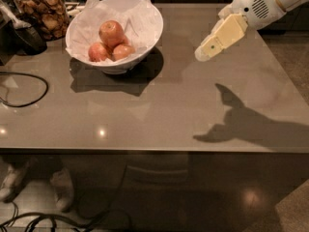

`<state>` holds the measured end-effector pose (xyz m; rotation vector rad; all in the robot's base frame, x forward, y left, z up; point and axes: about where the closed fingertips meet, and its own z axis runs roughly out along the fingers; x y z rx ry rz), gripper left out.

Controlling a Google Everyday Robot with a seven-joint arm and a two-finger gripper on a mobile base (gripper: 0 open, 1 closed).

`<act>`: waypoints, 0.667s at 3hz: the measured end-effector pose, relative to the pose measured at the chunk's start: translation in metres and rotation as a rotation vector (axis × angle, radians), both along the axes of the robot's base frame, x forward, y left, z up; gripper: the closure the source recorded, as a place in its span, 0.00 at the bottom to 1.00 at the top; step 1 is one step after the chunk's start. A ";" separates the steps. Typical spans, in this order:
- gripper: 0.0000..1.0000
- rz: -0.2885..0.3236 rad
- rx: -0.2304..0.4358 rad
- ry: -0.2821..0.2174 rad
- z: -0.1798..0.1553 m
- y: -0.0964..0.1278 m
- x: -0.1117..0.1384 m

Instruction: Pick apple from white bowl

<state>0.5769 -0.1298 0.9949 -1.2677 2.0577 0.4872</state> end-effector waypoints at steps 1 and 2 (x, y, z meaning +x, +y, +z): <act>0.00 0.008 0.075 -0.023 -0.008 0.029 0.021; 0.00 0.015 0.125 -0.046 -0.012 0.051 0.041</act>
Offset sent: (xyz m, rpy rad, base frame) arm 0.0644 0.0716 -0.0128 0.1837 -0.0768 0.0165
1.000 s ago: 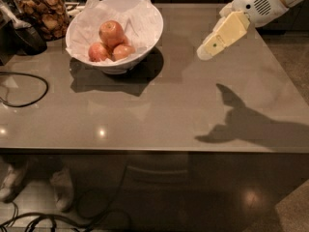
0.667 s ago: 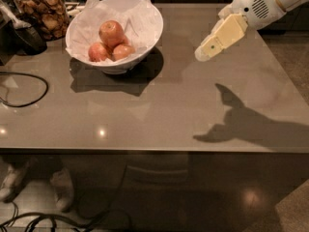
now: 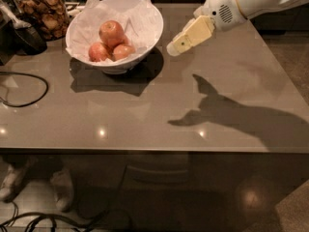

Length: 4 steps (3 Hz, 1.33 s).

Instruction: Pick apple from white bowl

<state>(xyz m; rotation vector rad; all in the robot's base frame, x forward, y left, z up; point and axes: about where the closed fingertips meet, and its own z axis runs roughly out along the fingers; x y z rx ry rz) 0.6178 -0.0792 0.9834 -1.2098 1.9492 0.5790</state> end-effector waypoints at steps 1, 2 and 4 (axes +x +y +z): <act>0.00 0.022 0.007 -0.042 0.001 0.018 0.009; 0.00 0.023 0.007 -0.045 0.002 0.019 0.010; 0.00 -0.034 -0.007 -0.068 0.018 0.038 0.030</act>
Offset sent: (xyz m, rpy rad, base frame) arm 0.0072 0.0147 0.0010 0.0054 -0.0332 0.0177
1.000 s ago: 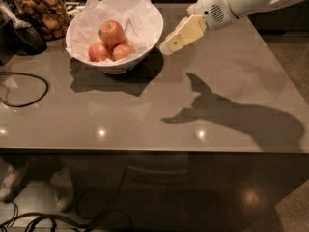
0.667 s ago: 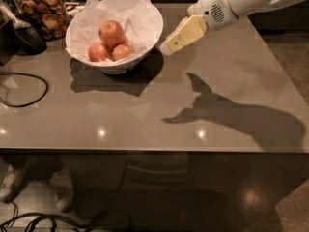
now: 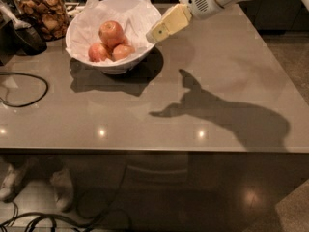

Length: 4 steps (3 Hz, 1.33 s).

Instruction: Pick apple from white bowl

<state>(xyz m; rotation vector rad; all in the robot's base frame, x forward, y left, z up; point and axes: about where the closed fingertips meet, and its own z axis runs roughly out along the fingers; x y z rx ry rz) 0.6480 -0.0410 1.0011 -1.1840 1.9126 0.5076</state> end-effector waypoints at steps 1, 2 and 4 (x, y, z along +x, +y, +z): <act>0.00 0.064 -0.024 0.046 -0.001 0.031 0.018; 0.00 0.069 -0.023 0.048 0.000 0.033 0.017; 0.00 0.107 0.098 0.011 0.002 0.077 0.052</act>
Offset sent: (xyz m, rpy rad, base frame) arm 0.0218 0.0436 0.0026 -0.0321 0.0618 0.1158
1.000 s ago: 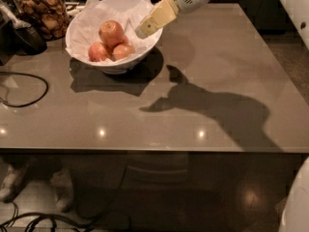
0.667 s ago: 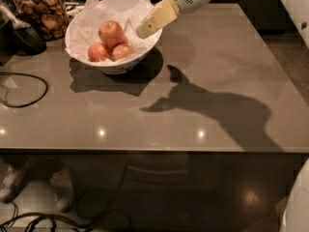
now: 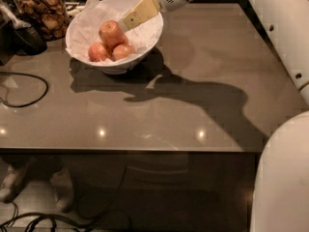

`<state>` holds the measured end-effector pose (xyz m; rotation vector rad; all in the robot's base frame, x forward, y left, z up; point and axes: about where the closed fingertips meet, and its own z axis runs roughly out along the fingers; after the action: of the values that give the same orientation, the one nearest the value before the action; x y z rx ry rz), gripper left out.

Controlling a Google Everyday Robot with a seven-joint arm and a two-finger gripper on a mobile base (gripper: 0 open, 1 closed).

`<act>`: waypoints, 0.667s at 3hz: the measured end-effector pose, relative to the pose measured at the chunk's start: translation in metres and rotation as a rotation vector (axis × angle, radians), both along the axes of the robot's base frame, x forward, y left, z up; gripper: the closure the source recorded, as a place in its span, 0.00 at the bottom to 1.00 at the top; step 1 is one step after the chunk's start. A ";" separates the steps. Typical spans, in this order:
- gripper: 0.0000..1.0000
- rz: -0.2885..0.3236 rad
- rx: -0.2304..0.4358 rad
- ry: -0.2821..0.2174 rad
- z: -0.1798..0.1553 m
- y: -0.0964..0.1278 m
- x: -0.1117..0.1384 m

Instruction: Pick apple from white bowl

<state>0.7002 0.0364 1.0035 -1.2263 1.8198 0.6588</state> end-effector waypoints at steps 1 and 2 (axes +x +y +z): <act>0.00 0.000 0.001 0.000 0.000 0.000 0.000; 0.00 0.010 0.024 -0.008 -0.002 0.012 0.006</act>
Offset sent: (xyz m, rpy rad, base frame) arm 0.0131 0.0216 -0.0017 0.0570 -0.0263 0.0128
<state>0.7062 0.0485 1.0011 -1.2208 1.7951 0.6788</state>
